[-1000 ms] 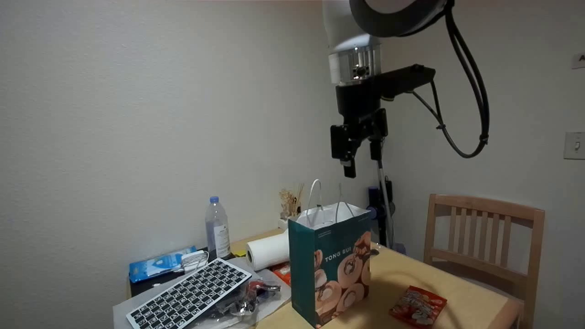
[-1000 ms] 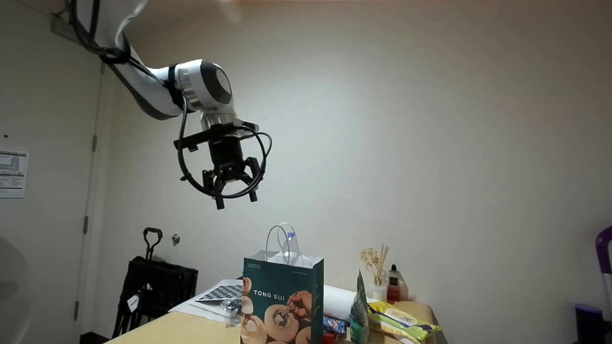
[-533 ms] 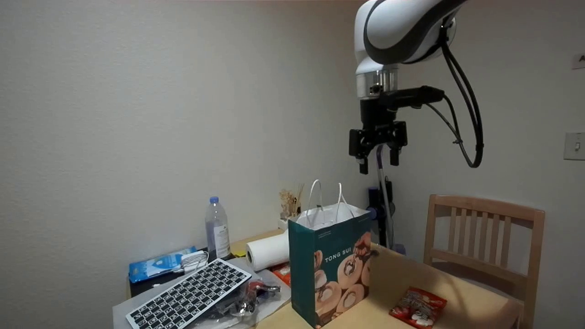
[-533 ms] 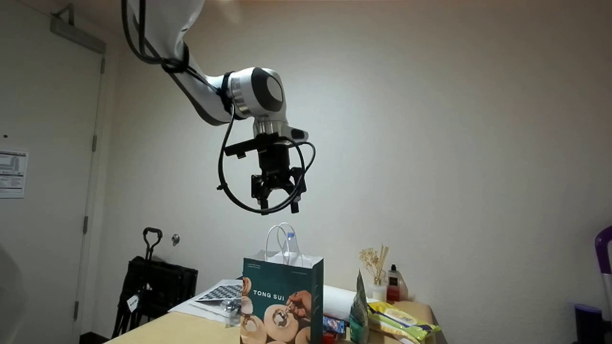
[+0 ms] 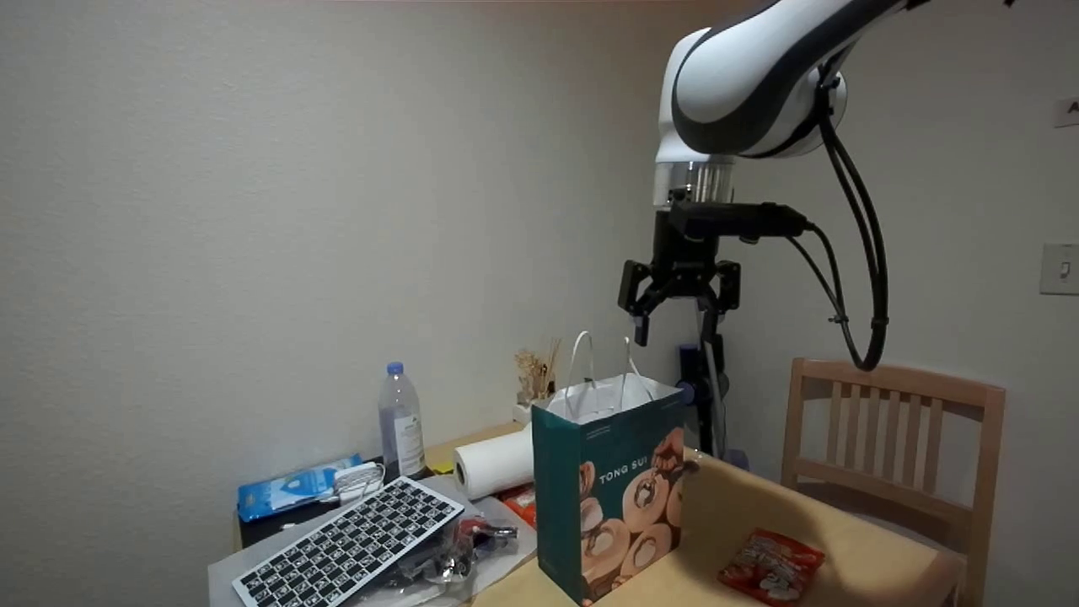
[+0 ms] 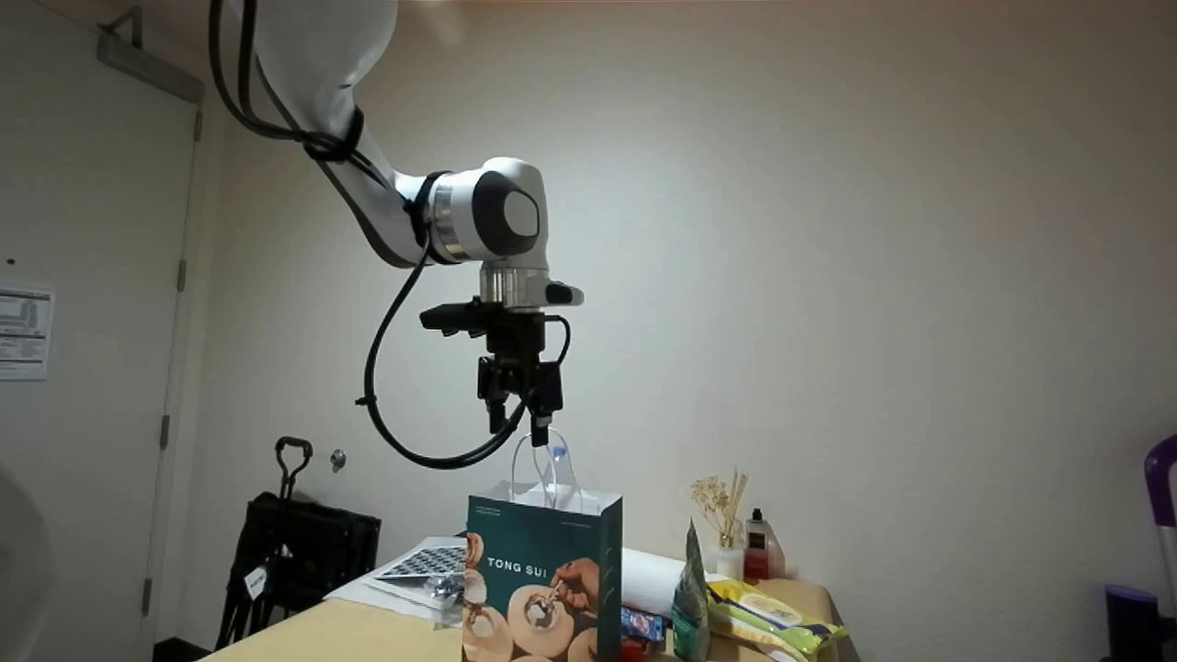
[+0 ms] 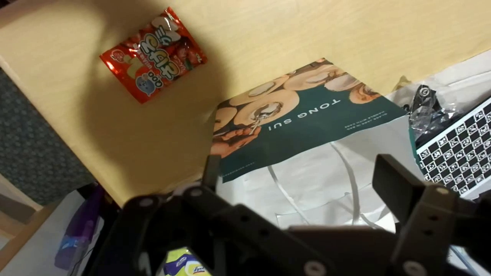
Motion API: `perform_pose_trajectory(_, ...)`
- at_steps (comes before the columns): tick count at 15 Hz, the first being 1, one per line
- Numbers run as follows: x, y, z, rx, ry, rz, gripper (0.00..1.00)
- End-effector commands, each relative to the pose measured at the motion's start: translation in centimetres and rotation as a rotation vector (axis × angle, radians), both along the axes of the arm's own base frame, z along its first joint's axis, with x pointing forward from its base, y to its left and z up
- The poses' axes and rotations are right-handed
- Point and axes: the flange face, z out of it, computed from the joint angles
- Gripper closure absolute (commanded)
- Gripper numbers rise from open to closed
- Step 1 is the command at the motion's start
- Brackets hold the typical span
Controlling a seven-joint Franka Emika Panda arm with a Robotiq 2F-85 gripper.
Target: Pick up the sachet from the table and put it in the bag.
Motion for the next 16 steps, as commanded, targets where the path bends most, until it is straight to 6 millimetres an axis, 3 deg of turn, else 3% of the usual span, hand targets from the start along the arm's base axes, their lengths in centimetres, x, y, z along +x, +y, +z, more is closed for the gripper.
perform_pose_trajectory(1,0.0,-0.1,0.1,0.001,0.0,-0.001,0.0)
perform_pose_trajectory(2,0.0,-0.1,0.1,0.001,-0.001,-0.001,0.0)
perform_pose_trajectory(5,-0.7,-3.5,-2.1,0.005,0.122,0.002,0.0)
perform_pose_trajectory(9,-4.5,-9.8,-6.5,0.081,0.295,-0.142,0.0)
perform_pose_trajectory(13,-8.1,-15.3,-10.7,0.233,0.326,-0.276,0.0)
perform_pose_trajectory(14,-8.7,-16.2,-11.1,0.274,0.325,-0.304,0.0)
perform_pose_trajectory(15,-7.5,-15.2,-10.4,0.206,0.346,-0.276,0.0)
perform_pose_trajectory(16,-8.2,-16.0,-10.9,0.234,0.351,-0.296,0.0)
